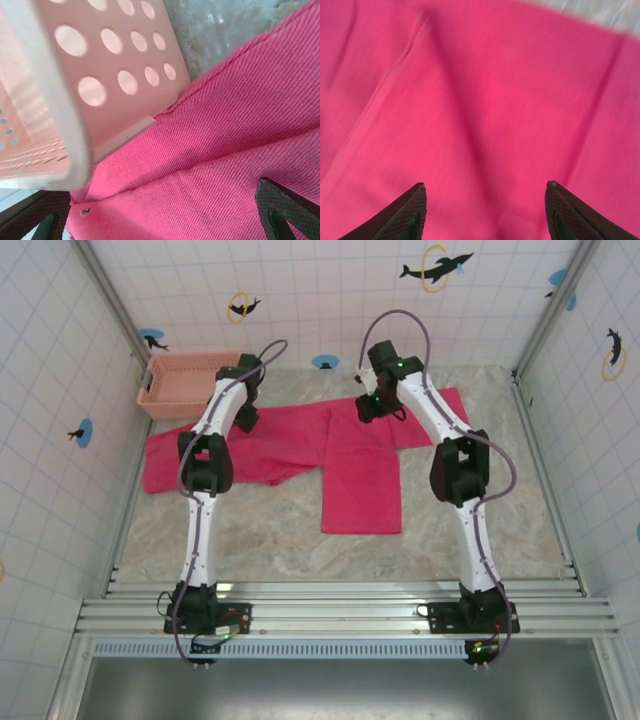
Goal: Roll up the long pants
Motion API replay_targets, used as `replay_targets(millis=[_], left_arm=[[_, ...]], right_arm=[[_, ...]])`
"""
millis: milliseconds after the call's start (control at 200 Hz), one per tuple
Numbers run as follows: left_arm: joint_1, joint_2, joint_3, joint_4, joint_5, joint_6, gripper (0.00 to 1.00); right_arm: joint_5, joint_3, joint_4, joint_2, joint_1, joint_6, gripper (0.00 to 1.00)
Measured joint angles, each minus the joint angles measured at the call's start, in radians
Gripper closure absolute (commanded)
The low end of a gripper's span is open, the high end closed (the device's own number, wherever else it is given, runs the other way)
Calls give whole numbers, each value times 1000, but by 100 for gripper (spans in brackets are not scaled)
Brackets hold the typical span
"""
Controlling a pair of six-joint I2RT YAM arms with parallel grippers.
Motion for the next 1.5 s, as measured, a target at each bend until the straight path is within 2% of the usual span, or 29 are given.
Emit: replay_targets(millis=[160,275,425,610,791,916,976,1046,1126,1261,1336,1416,1501], left_arm=[[-16,-61,-27,11,-5,-37,3],[-46,-183,-138,24,-31,-62,3],[-80,-359,-278,27,-47,-110,3],[-73,-545,-533,43,-46,-175,3],[-61,-571,-689,44,-43,-207,3],[-42,-571,-744,41,-18,-240,3],[-28,-571,-758,41,-3,-252,3],[-15,-571,-764,43,12,-259,3],[-3,-571,-764,43,23,-269,3],[0,-571,-764,42,31,-272,3],[0,-569,-764,40,32,-272,3],[3,-567,-764,33,32,-272,3],[16,-566,-763,28,35,-272,3]], right_arm=[[35,-328,-6,-305,159,-11,33],[24,-452,-4,-395,305,21,33],[1,-578,18,-377,436,84,34],[-21,-677,73,-310,487,146,34],[-30,-683,106,-244,516,177,35],[-23,-679,124,-209,537,189,44],[-17,-675,129,-204,540,193,56],[-12,-674,131,-201,539,200,80],[3,-675,132,-200,530,205,91],[31,-706,127,-232,497,198,100],[64,-723,90,-285,446,191,100],[101,-722,60,-381,343,170,100],[145,-658,15,-479,182,117,100]])
